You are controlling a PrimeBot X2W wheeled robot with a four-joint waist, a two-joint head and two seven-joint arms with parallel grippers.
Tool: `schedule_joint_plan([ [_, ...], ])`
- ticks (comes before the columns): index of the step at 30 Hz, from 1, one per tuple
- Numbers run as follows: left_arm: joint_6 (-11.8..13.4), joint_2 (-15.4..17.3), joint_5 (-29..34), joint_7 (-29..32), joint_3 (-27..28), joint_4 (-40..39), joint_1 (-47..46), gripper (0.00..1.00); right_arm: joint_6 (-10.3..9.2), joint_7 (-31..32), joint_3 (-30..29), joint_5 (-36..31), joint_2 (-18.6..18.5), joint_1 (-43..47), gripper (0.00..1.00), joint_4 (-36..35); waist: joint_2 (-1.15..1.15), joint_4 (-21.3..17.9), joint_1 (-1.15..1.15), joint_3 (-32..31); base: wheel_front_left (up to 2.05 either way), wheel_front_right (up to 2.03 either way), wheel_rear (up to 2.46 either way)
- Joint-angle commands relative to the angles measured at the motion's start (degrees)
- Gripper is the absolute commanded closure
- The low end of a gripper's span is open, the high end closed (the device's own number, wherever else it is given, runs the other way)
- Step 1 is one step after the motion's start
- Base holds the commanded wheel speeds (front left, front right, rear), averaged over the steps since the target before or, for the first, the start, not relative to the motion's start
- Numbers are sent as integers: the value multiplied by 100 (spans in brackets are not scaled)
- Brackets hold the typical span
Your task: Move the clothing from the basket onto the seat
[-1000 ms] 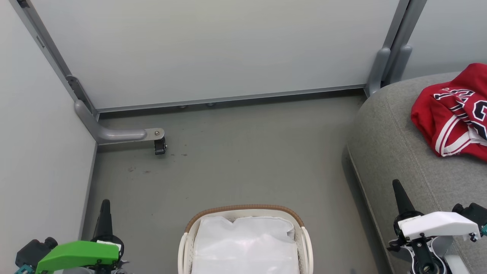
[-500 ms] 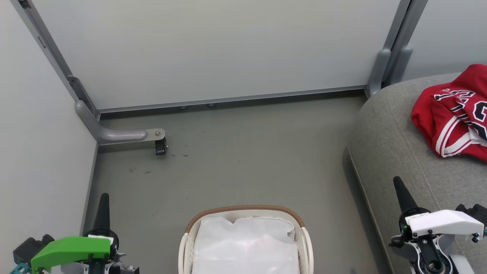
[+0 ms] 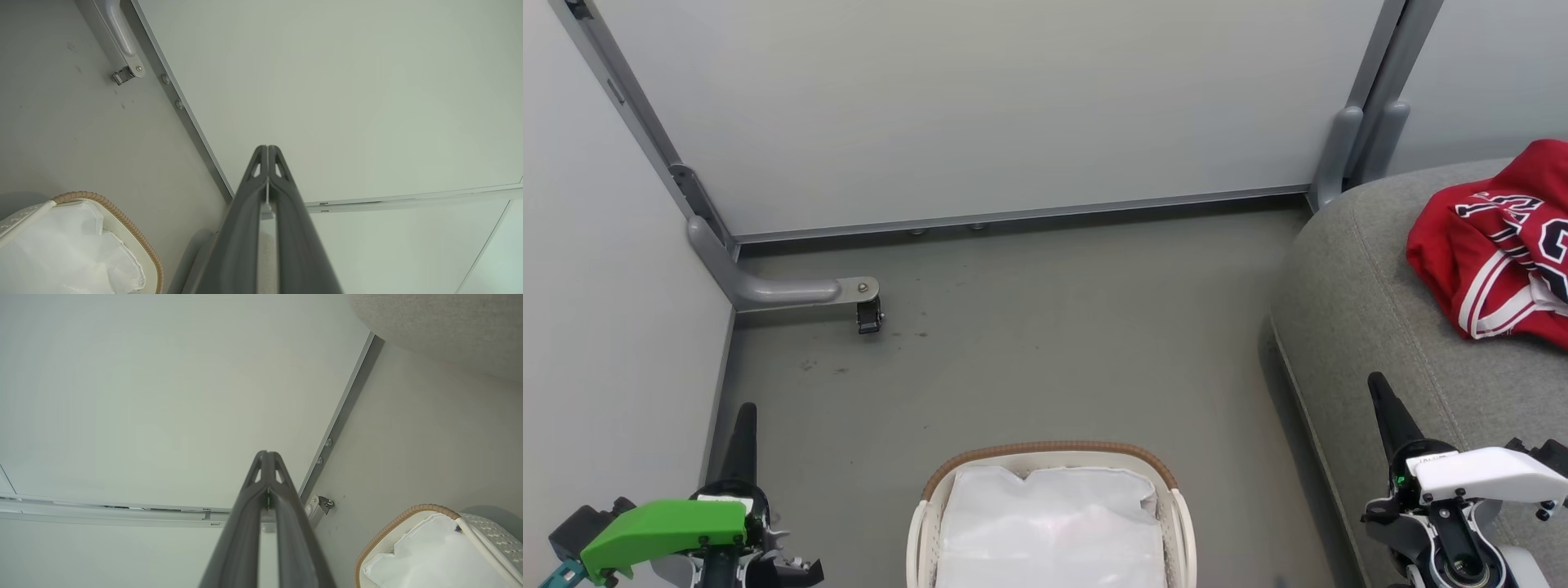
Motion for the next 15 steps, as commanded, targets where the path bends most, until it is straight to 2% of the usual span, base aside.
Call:
schedule_joint_plan([
  [1, -14, 38, -137, 29, 34, -47, -125, 100, -2, 40, -24, 123, -36, 27, 100, -62, 0, 1, 0, -1, 0, 0, 0],
  [15, -16, 41, -718, 191, 74, -76, -206, 100, -2, 202, -59, 713, -42, 43, 100, -151, 0, 13, 0, -17, 0, 0, 0],
])
